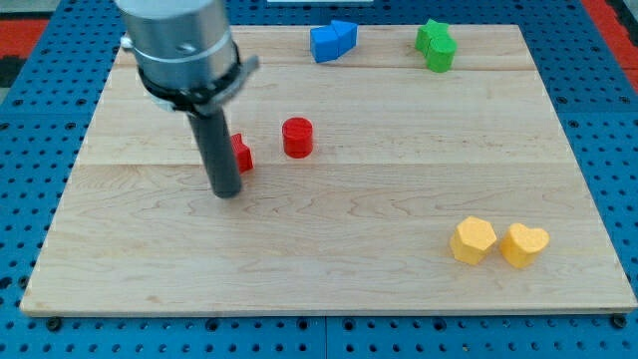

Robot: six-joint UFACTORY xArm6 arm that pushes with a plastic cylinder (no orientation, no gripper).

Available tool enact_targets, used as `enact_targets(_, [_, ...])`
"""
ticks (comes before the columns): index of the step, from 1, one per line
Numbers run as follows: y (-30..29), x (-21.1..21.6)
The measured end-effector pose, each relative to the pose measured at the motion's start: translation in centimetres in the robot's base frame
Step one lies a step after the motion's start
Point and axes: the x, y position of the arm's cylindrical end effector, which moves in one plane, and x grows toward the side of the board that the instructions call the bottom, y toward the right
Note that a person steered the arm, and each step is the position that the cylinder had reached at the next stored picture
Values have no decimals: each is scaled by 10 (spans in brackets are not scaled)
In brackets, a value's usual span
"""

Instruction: Separate the green circle from the green star

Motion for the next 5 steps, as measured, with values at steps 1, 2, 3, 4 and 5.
enact_targets(1, [59, -10])
enact_targets(2, [123, -38])
enact_targets(3, [181, -81])
enact_targets(4, [233, -124])
enact_targets(5, [280, -170])
